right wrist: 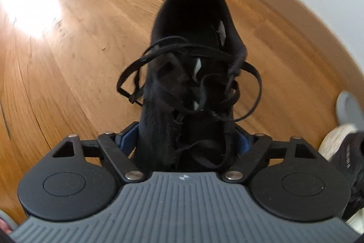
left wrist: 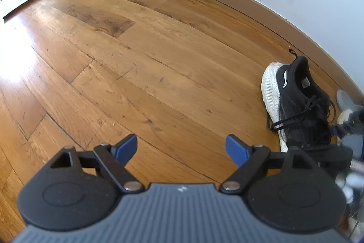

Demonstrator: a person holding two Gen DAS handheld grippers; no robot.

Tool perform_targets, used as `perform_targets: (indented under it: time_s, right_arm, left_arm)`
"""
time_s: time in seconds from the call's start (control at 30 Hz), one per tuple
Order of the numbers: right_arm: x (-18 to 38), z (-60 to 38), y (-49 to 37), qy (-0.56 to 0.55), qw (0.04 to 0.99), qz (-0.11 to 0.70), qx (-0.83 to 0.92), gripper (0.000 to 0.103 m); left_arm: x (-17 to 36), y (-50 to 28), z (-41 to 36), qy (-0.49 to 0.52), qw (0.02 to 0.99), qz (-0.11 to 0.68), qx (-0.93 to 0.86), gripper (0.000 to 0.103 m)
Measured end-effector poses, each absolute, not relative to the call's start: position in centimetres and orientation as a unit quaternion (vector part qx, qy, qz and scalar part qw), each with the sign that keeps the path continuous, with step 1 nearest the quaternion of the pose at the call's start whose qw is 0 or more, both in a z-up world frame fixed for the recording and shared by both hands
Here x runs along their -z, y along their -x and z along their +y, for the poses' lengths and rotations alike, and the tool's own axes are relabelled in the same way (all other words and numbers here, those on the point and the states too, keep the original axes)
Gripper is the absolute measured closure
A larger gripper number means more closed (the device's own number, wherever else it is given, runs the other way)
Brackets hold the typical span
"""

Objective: Organize scattered shoes
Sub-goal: 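Lift the black sneaker with the left tool while the right tool grasps the other sneaker, then carry both black sneakers to open floor and lower them side by side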

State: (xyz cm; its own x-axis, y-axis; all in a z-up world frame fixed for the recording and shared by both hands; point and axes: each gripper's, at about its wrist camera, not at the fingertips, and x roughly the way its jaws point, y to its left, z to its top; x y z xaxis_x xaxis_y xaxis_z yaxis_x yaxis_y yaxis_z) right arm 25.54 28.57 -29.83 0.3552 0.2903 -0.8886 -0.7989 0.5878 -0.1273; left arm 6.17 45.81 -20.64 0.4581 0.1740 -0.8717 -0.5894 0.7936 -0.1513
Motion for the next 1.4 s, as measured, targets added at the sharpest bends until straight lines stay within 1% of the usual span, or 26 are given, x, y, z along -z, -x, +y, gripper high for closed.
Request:
perform_targets:
  time_s: [0.1, 0.27, 0.33, 0.4, 0.43, 0.5, 0.57, 0.67, 0.77, 0.87, 0.97, 1.07, 1.17, 1.27, 1.3, 1.37, 1.4]
  right_arm:
    - [29.5, 27.9, -23.7, 0.282, 0.765, 0.454, -0.36, 0.026]
    - [28.9, 27.6, -20.5, 0.245, 0.758, 0.482, -0.364, 0.025]
    - [28.7, 27.8, -19.6, 0.235, 0.755, 0.496, -0.36, 0.024]
    - [28.4, 28.1, -18.7, 0.217, 0.751, 0.516, -0.35, 0.017]
    - [28.0, 27.9, -18.5, 0.183, 0.752, 0.534, -0.34, 0.017]
    - [27.2, 26.5, -18.7, 0.079, 0.749, 0.582, -0.307, 0.018]
    - [27.0, 24.9, -18.6, 0.002, 0.741, 0.61, -0.279, 0.018]
    - [26.3, 22.5, -17.8, -0.072, 0.74, 0.616, -0.262, 0.015]
    - [25.3, 19.4, -16.2, -0.118, 0.741, 0.608, -0.26, 0.014]
    - [24.6, 16.2, -15.0, -0.122, 0.749, 0.605, -0.243, 0.014]
    - [25.3, 13.7, -14.9, -0.131, 0.752, 0.608, -0.218, 0.014]
    - [26.3, 10.0, -14.9, -0.141, 0.753, 0.617, -0.183, 0.013]
    - [27.0, 8.1, -15.0, -0.148, 0.75, 0.625, -0.156, 0.012]
    - [27.3, 7.4, -14.9, -0.148, 0.75, 0.627, -0.149, 0.012]
    - [27.6, 7.5, -15.2, -0.147, 0.751, 0.626, -0.149, 0.012]
    - [27.6, 7.4, -15.2, -0.146, 0.753, 0.624, -0.151, 0.012]
    - [27.6, 7.5, -15.4, -0.147, 0.753, 0.624, -0.152, 0.011]
  left_arm:
    - [20.7, -5.7, 44.9, 0.221, 0.825, 0.468, -0.228, 0.019]
    - [21.4, -6.6, 43.8, 0.224, 0.828, 0.466, -0.217, 0.019]
    - [21.5, -6.9, 43.5, 0.227, 0.827, 0.468, -0.212, 0.019]
    - [21.6, -7.2, 43.2, 0.229, 0.827, 0.47, -0.207, 0.019]
    - [21.7, -7.3, 43.0, 0.23, 0.827, 0.471, -0.205, 0.019]
    - [21.8, -7.5, 42.8, 0.23, 0.827, 0.472, -0.201, 0.019]
    - [21.9, -7.6, 42.6, 0.23, 0.827, 0.473, -0.197, 0.019]
    - [21.9, -7.7, 42.1, 0.224, 0.831, 0.472, -0.191, 0.019]
    - [21.2, -7.6, 41.0, 0.194, 0.847, 0.466, -0.165, 0.019]
    - [20.5, -7.1, 39.5, 0.163, 0.862, 0.462, -0.131, 0.019]
    - [20.0, -6.6, 37.0, 0.123, 0.878, 0.457, -0.07, 0.014]
    - [20.4, -6.8, 34.3, 0.085, 0.887, 0.454, -0.029, 0.013]
    - [21.9, -8.1, 32.2, 0.054, 0.885, 0.462, -0.016, 0.009]
    - [24.3, -9.5, 31.1, 0.041, 0.872, 0.489, -0.005, 0.009]
    - [25.1, -9.9, 30.9, 0.042, 0.866, 0.499, -0.004, 0.01]
    - [26.6, -10.2, 30.8, 0.042, 0.858, 0.512, -0.003, 0.014]
    - [27.1, -10.0, 31.0, 0.042, 0.858, 0.512, -0.004, 0.015]
